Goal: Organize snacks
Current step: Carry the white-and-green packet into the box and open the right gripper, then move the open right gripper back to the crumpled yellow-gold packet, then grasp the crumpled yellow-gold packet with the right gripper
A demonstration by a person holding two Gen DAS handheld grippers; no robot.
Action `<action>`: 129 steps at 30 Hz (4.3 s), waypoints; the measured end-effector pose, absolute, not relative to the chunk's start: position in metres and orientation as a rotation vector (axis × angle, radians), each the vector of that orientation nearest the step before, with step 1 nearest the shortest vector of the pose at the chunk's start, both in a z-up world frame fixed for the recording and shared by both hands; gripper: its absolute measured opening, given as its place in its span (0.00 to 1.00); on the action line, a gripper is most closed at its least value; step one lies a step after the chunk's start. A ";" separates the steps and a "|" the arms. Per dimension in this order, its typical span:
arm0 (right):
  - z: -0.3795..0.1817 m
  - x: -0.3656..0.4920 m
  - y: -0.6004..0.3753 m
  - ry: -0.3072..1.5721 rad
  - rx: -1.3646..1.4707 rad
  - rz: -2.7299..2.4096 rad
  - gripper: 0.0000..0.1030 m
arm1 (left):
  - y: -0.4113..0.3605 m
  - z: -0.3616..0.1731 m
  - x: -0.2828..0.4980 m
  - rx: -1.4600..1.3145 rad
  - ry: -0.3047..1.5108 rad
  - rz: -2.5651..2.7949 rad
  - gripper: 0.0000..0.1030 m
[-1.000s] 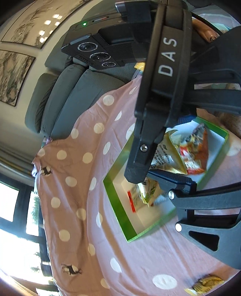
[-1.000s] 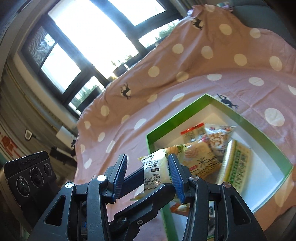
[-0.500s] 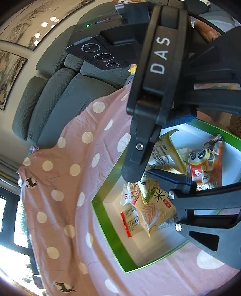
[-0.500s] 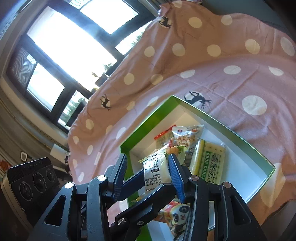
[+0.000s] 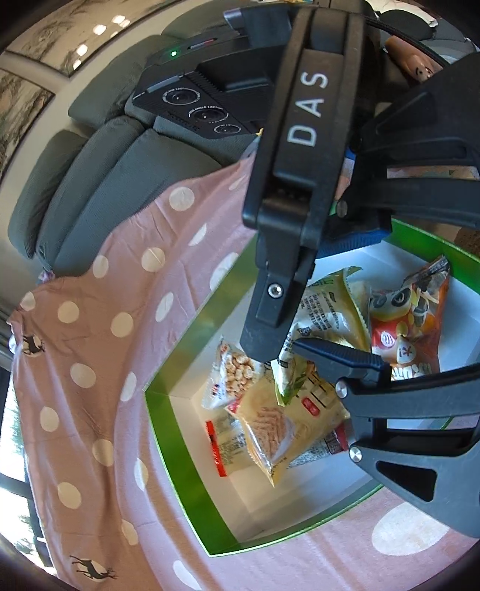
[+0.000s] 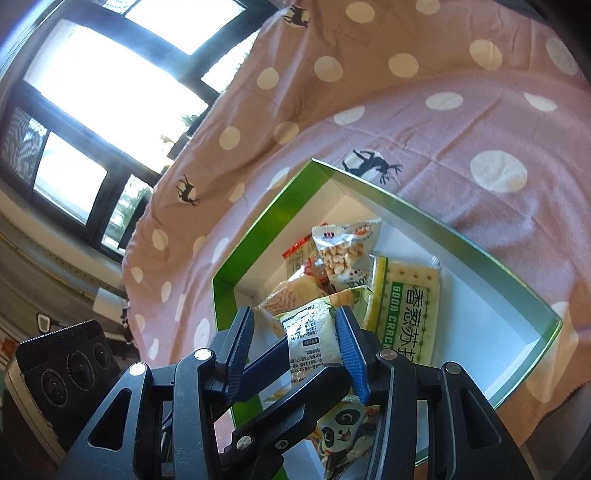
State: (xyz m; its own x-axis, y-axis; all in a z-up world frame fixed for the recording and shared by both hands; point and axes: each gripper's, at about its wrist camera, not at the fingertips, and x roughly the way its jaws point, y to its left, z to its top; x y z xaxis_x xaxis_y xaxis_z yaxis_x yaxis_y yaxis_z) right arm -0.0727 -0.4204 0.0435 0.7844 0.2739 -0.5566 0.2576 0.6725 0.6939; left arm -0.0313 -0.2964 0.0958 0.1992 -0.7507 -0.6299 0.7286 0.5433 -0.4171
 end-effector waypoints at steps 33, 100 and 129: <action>0.090 -0.086 -0.367 0.657 0.617 -0.127 0.83 | -0.160 0.128 -0.042 -0.091 0.776 -0.645 0.96; 0.020 0.033 -0.102 1.089 0.067 0.234 0.44 | 0.081 0.065 -0.007 -0.334 0.906 -0.100 0.82; 0.030 0.062 -0.152 1.075 0.393 0.346 0.65 | 0.002 0.027 0.020 -0.291 0.993 -0.310 0.83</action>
